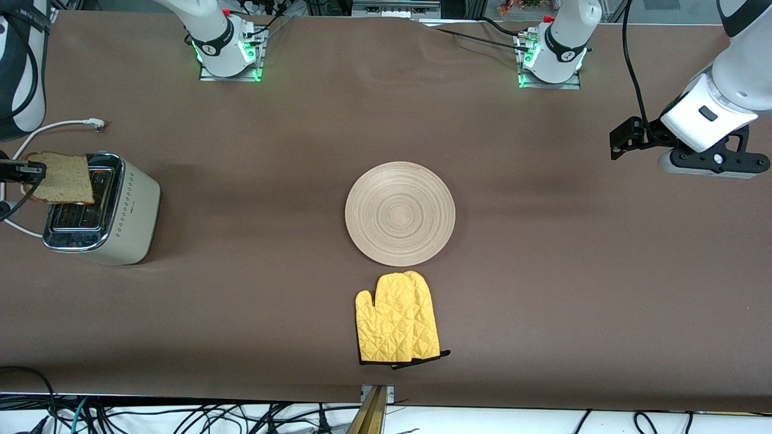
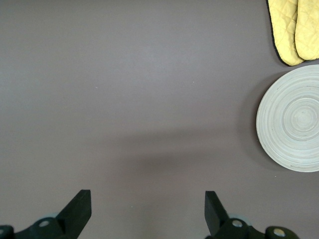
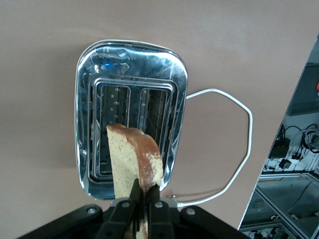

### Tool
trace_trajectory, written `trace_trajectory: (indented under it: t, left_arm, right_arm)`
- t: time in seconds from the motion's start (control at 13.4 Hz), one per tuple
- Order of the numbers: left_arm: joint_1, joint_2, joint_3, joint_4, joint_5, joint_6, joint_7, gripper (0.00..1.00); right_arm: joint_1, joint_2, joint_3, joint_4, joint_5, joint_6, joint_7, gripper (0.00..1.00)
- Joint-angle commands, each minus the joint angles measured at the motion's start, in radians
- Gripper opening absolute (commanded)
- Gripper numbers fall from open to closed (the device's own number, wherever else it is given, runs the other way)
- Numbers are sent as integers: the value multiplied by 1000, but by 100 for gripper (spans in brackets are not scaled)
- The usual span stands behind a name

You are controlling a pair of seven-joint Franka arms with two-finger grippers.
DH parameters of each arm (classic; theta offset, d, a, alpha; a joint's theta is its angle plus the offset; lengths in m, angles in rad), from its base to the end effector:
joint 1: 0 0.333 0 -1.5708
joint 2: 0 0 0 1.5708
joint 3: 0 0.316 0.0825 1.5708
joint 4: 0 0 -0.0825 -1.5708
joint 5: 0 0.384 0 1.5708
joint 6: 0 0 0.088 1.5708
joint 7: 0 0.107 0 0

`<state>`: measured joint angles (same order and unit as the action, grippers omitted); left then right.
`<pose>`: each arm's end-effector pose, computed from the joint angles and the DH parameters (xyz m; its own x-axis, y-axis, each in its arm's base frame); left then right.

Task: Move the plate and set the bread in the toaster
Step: 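Lower the bread upright into the toaster slot with the right gripper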

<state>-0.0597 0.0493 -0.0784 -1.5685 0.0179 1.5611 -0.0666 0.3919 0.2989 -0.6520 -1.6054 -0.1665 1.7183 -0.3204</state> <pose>0.5622 -0.0751 0.5972 0.9959 -0.0712 -0.0555 -0.0723 -0.9972 -0.0178 0.6064 -0.1360 0.4798 0.9708 0.0703 -0.2294 0.1339 -0.9521 0.2749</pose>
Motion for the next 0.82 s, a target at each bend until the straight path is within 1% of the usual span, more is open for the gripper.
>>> trace_trajectory:
  t: [0.0,0.22,0.52,0.75]
  left_arm:
    - [-3,6,5,21,-19,-16,-5,100]
    - [0,6,5,21,-19,-16,-4,100]
    - [1,6,6,21,-19,-16,-4,100]
    - [3,6,5,21,-19,-16,-4,100]
  right_arm:
    - [-7,37,-1,30,-10,29,-19,0]
    - [-7,71,-1,32,-10,37,-3,0]
    - [-7,123,-1,76,-4,53,0,0]
    - [-7,155,0,94,-4,53,58,0]
